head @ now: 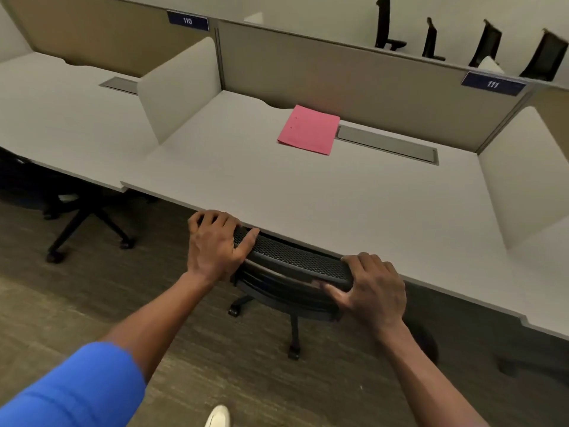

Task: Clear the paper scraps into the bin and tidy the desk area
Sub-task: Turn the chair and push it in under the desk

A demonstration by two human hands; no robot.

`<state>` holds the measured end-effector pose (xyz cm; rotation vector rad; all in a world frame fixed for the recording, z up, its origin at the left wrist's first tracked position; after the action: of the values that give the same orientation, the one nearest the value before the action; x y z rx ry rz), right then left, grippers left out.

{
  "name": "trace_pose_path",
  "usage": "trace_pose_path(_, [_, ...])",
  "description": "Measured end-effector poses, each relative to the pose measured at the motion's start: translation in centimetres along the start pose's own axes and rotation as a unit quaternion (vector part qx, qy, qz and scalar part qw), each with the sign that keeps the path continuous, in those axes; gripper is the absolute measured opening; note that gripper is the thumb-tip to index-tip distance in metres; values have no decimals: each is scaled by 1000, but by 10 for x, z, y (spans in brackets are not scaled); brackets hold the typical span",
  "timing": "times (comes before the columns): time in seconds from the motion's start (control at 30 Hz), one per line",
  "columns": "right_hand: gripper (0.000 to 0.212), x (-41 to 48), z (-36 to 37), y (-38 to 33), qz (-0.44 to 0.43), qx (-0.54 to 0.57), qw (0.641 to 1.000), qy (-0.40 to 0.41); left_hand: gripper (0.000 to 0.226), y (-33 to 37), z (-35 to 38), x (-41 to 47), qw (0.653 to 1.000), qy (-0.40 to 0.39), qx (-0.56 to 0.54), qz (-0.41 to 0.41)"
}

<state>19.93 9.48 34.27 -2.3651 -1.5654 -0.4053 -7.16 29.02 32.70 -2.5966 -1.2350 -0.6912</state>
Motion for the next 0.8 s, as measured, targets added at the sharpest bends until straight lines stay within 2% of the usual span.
trace_pose_path(0.3, [82,17,3,11,-4,-11,1000,13,63,8,8,19,1000,-8,11,7])
trace_pose_path(0.8, [79,30,8,19,-11,-19,999,38,64,13,14,31,999,44,4,15])
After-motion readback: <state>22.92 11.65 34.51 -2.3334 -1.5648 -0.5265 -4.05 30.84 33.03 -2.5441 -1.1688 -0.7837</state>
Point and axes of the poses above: each hand's wrist, its own x-axis towards the middle knuckle, its own z-axis out of the palm, y = z × x, the point moved 5 cm from there along x, towards the middle knuckle, and after that the axes turned 11 degrees about z, right-handed, at the moved point
